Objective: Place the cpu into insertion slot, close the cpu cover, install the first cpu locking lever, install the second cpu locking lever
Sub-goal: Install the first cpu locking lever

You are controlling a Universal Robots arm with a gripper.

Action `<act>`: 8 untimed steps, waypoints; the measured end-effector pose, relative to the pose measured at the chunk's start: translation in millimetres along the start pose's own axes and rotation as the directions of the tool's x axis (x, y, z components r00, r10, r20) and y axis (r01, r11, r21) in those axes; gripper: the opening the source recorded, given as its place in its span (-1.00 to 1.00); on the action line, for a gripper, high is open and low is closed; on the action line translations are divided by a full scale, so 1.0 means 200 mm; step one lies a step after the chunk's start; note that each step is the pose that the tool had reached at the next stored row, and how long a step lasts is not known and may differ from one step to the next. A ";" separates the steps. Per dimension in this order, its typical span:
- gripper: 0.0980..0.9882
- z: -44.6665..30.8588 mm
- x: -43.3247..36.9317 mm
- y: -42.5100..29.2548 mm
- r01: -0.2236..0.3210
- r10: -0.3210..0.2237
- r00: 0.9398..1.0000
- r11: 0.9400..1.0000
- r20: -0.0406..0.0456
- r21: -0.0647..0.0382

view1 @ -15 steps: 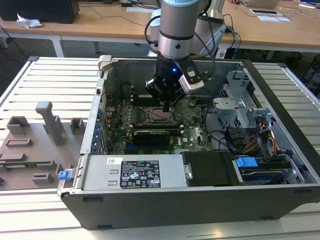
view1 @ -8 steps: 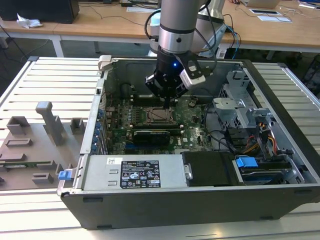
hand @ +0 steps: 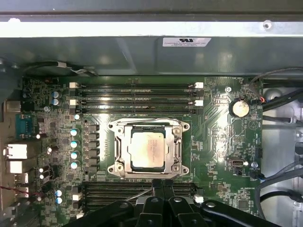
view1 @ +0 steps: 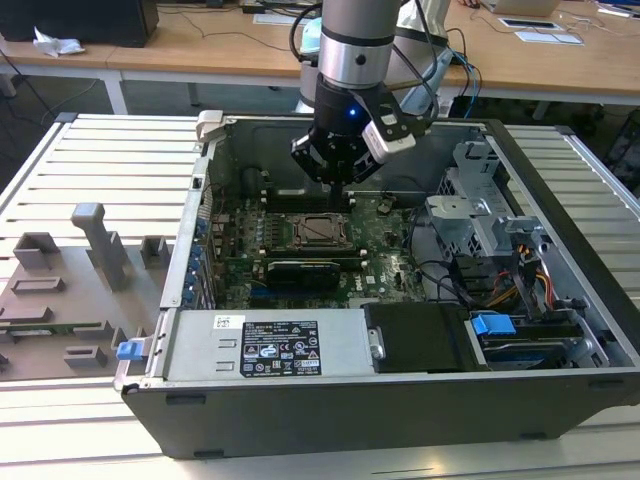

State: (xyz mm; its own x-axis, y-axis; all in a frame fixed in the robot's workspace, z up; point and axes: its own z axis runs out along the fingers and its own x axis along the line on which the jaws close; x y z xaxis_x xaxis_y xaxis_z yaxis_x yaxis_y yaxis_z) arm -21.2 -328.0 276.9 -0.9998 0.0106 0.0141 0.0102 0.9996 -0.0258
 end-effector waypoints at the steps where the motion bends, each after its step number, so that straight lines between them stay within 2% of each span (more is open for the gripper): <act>1: -0.98 0.000 0.000 0.000 0.000 0.000 1.000 1.000 0.000 0.000; 8: -0.98 -0.001 0.000 0.000 0.000 0.000 1.000 1.000 0.000 0.000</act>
State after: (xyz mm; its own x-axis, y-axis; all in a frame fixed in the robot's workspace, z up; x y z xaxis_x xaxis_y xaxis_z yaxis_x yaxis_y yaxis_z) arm -21.2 -328.0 277.2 -0.9998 0.0106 0.0141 0.0103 0.9996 -0.0259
